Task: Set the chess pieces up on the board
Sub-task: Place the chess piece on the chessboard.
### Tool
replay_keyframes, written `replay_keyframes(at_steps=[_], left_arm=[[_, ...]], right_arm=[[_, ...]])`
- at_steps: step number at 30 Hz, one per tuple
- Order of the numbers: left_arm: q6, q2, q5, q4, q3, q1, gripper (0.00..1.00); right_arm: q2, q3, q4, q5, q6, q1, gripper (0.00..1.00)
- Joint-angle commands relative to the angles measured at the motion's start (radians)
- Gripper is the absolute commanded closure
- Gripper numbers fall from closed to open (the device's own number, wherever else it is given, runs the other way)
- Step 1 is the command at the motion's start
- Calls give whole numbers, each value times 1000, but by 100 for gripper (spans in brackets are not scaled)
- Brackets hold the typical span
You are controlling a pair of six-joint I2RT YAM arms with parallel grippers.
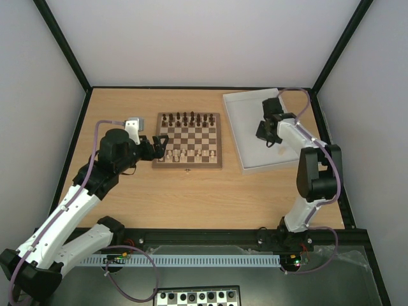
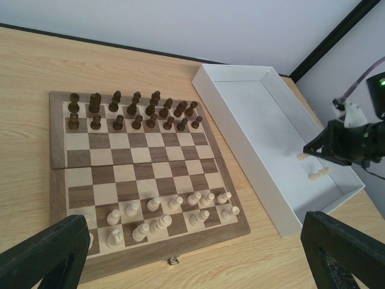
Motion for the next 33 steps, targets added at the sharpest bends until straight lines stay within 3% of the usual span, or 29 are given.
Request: replay_keyframes(at_steps=[1,7,16,33], left_arm=[[3,-8,-16,-3,15,6,1],[2,-16,-42,-19,30,6,1],[-2,-43,-79,-46,45,6,1],[-1,-60,-93,-55,41,6,1]], right_arm=[[-97,96,-123,-39,-27,107,99],[-165,156,-227,-135,-53,296,99],[-66,229,-298,-129,-45,564,99],[119,321,-358,-92,-50,651,99]])
